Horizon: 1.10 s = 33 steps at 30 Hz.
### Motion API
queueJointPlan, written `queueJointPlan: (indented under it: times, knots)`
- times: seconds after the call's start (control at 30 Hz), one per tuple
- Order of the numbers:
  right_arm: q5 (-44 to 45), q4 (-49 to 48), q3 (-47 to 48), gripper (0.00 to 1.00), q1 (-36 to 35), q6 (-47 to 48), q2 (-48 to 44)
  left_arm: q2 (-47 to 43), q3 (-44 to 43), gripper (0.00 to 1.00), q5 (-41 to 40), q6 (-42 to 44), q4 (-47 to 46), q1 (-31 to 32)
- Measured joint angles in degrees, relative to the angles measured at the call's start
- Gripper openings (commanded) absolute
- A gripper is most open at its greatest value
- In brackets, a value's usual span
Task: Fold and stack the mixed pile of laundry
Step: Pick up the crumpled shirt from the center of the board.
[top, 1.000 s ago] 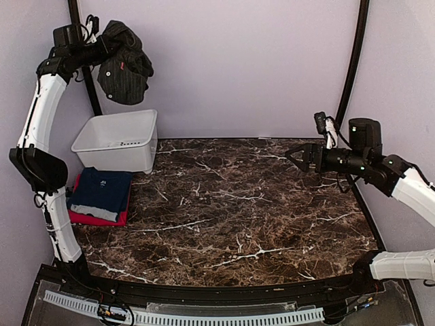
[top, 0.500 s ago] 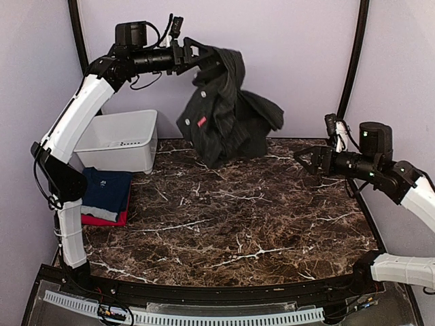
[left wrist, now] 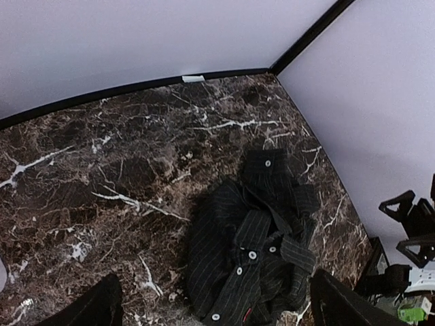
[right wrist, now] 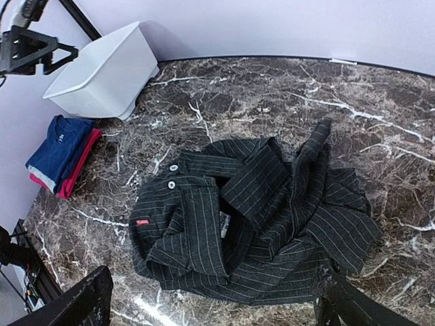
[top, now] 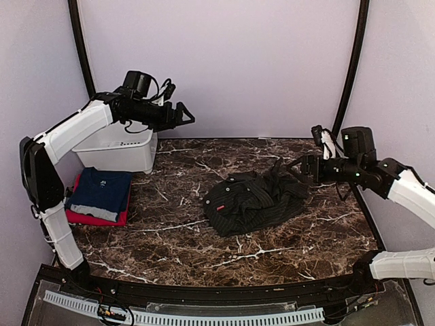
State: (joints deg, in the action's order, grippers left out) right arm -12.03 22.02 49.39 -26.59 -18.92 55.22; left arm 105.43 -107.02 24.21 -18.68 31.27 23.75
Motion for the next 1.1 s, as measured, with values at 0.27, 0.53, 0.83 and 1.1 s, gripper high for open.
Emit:
queueJointPlan:
  times: [0.27, 0.53, 0.83, 1.1]
  knots:
    - [-5.03, -0.52, 1.05, 0.93, 0.13, 0.92, 15.21, -4.46, 17.05, 0.85, -3.15, 4.17, -4.79, 10.49]
    - [-9.49, 1.40, 14.34, 0.91, -1.66, 2.95, 34.01, -3.54, 31.85, 0.88, -2.95, 2.45, -9.18, 13.33]
    - [-11.82, 4.59, 18.29, 0.71, -4.46, 4.24, 44.24, -0.20, 39.50, 0.84, -1.64, -1.53, -17.31, 19.82]
    - [-14.16, 6.19, 20.37, 0.00, -6.14, 4.13, 46.40, 2.73, 44.46, 0.02, -0.90, -9.44, -27.12, 22.38]
